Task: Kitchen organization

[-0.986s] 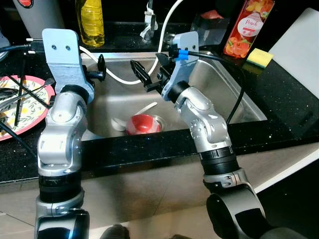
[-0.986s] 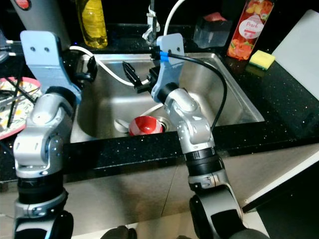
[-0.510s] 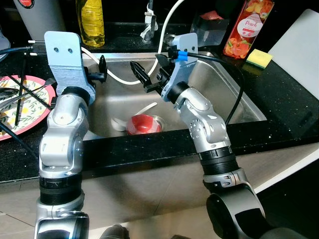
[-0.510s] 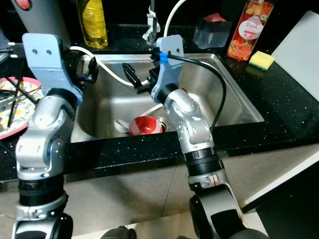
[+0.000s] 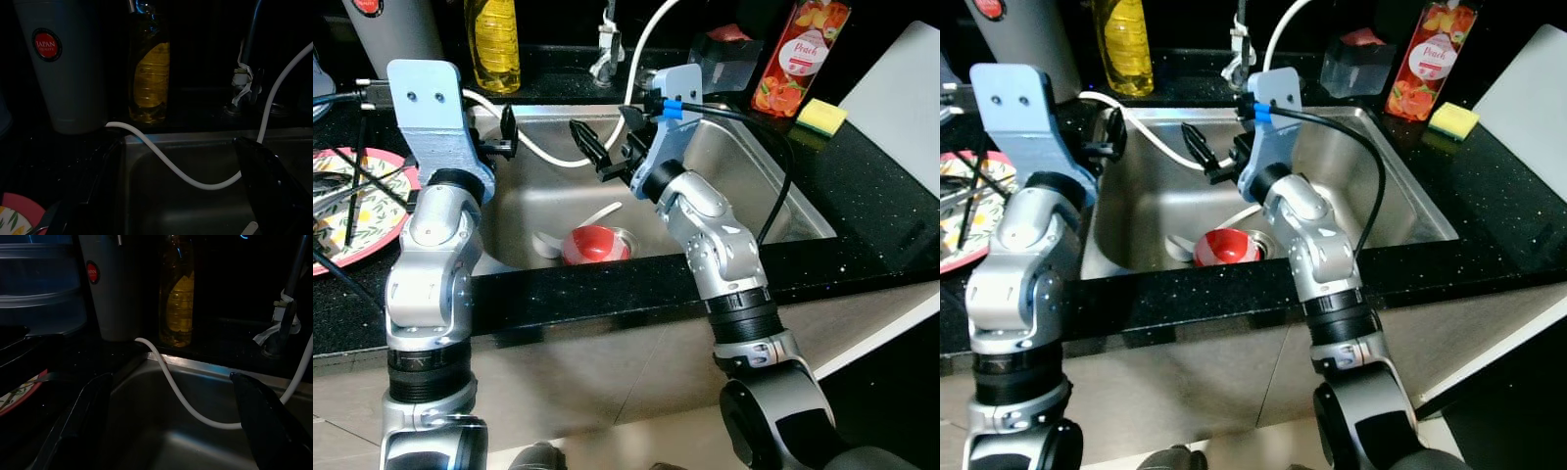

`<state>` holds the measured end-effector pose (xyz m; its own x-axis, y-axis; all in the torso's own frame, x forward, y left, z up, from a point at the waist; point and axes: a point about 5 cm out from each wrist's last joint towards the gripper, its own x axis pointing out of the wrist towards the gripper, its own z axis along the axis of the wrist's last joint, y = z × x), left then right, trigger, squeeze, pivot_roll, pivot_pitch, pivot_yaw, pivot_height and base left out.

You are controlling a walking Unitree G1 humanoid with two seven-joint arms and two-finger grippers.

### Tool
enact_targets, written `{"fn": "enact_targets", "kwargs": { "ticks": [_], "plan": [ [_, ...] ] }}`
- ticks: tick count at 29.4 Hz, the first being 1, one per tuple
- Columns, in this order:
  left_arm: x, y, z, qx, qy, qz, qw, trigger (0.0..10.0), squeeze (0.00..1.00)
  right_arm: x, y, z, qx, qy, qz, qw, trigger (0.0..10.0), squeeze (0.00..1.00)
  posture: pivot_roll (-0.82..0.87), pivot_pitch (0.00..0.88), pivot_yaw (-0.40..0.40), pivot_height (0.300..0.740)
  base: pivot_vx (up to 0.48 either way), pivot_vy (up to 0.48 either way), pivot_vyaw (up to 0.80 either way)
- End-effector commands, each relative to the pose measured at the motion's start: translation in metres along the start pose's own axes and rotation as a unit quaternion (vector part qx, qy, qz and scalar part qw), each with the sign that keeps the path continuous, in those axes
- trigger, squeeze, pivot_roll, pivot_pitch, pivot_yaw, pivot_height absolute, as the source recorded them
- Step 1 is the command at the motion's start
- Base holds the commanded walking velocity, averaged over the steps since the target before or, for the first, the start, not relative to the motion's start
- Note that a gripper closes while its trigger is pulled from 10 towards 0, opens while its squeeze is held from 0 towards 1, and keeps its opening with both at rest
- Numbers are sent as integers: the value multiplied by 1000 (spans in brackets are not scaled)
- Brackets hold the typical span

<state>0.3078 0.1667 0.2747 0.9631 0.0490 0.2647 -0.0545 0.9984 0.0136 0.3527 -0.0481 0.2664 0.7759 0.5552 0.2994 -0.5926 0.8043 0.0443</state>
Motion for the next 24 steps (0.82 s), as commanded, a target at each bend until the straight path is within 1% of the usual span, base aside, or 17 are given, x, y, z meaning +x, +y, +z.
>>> {"fn": "enact_targets", "kwargs": {
  "ticks": [1,24],
  "plan": [
    [0,-3,-5,-5,7,-4,1000,10000,0,-1,-4,0,-2,0,-5,1000,10000,0,147,0,-53,740,0,0,0],
    [0,-2,-7,-4,8,0,1000,10000,0,0,-5,1,-7,-1,-1,1000,10000,0,147,0,-61,740,0,0,0]
  ]
}}
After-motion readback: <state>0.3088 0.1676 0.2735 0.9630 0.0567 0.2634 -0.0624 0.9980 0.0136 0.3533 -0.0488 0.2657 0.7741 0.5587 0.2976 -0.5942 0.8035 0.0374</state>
